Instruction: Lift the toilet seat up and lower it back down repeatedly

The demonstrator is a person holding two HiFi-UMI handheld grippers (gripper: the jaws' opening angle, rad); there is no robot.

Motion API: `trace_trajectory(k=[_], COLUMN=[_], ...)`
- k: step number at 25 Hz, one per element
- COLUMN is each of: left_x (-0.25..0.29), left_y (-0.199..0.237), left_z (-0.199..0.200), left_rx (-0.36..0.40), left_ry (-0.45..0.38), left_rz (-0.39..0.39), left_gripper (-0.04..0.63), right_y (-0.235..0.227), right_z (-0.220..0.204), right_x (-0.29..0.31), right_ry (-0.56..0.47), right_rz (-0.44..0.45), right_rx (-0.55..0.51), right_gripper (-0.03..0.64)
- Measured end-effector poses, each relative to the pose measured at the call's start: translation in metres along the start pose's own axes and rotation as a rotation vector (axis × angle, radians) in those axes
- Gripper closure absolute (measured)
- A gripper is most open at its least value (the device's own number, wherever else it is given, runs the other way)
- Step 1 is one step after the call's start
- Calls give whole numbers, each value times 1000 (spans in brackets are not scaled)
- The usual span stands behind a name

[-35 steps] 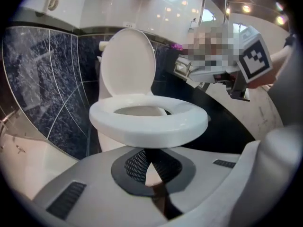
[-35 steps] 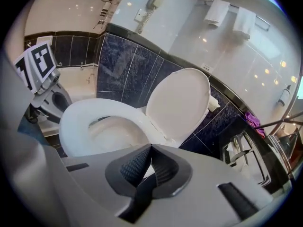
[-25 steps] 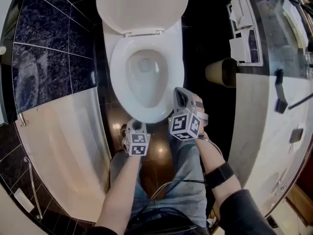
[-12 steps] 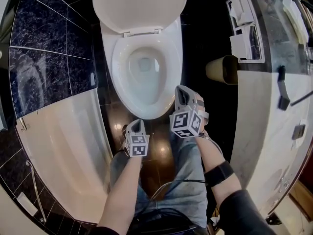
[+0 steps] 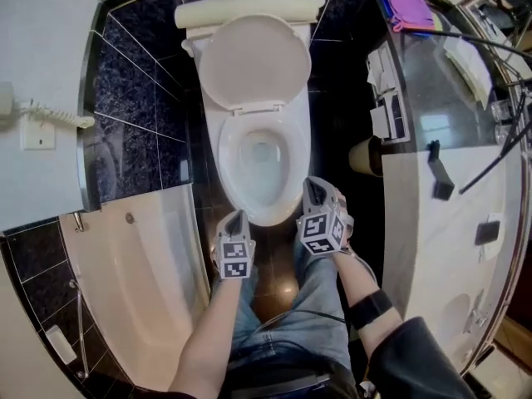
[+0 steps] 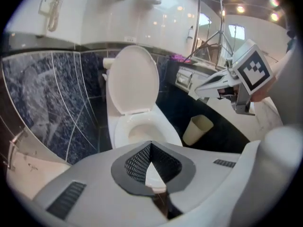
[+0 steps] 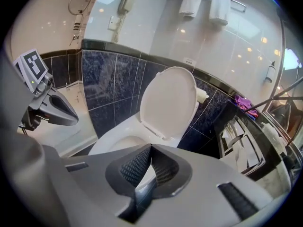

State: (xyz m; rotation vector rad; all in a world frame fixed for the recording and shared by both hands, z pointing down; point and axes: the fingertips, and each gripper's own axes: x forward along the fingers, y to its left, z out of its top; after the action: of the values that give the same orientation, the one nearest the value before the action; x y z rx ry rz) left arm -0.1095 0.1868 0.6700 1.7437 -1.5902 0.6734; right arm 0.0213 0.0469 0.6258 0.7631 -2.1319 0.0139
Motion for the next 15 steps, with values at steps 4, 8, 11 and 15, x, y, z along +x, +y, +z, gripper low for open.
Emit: trace_trajectory(k=[4,8,11,15], left_x=[-59,-118,-155,-193], left_y=[12,20,28,36], left_z=[84,161,205,246], left_rx=[22,30,37,60], left_ry=[-112,-222,-290,-354], left_rz=[35,69,104,137], left_gripper=[595,595,595,595], right_y=[-20,-37,-52,-74], right_z=[55,98,125,158], right_x=[-47,-91,-118,-147], right_ry=[-70,-135,-179,-233], right_rz=[15,24,24,21], right_rx=[64,93,110,140], right_gripper=[598,598,598,598])
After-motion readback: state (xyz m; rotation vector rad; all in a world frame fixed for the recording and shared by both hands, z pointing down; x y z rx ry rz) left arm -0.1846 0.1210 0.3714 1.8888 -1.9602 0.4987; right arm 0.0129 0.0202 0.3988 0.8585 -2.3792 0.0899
